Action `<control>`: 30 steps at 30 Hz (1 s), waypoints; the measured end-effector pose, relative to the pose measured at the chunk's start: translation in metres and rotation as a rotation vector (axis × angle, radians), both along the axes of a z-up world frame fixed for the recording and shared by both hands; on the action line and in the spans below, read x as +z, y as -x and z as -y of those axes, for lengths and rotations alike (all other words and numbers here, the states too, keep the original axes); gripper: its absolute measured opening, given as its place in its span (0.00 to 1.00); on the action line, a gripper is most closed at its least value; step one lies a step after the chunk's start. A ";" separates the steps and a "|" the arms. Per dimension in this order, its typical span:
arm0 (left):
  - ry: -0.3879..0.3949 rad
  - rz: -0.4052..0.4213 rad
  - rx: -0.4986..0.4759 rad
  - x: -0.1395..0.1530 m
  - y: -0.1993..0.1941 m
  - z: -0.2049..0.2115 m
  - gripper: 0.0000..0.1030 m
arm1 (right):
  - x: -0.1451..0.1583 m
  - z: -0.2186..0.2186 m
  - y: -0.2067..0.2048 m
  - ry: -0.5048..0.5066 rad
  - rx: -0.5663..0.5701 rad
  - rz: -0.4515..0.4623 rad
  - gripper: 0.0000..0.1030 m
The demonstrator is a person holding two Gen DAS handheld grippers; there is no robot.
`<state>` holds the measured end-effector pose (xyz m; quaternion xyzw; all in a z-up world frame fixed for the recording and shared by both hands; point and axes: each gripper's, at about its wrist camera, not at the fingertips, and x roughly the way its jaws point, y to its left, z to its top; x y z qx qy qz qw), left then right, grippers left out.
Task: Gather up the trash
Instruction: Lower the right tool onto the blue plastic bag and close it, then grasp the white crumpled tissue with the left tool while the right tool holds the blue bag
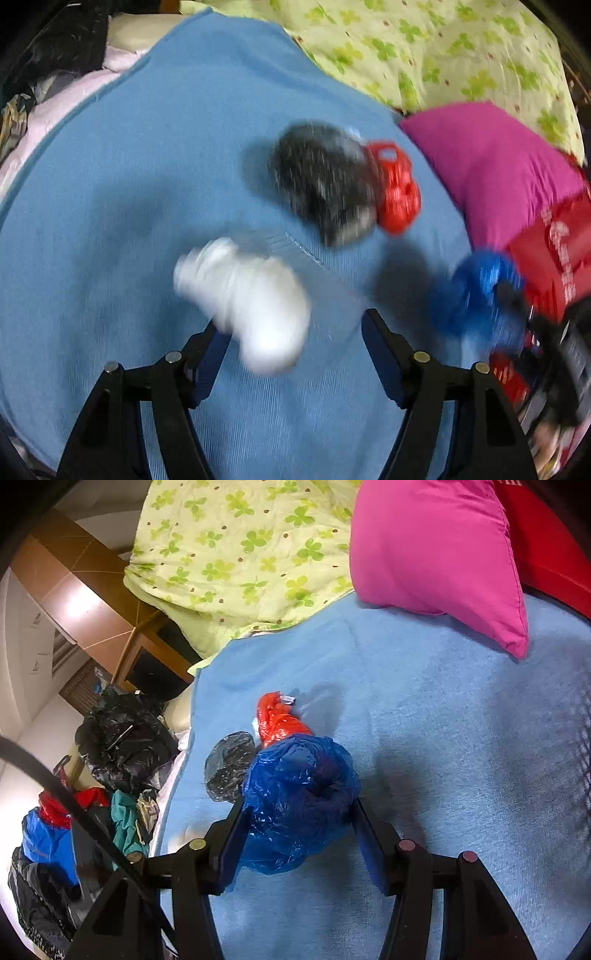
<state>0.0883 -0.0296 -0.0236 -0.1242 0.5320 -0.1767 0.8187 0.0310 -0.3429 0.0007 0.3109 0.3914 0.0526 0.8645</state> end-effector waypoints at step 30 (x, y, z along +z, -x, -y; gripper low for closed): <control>-0.068 0.120 -0.173 0.015 0.083 0.007 0.70 | 0.014 0.018 0.032 0.023 0.002 0.025 0.58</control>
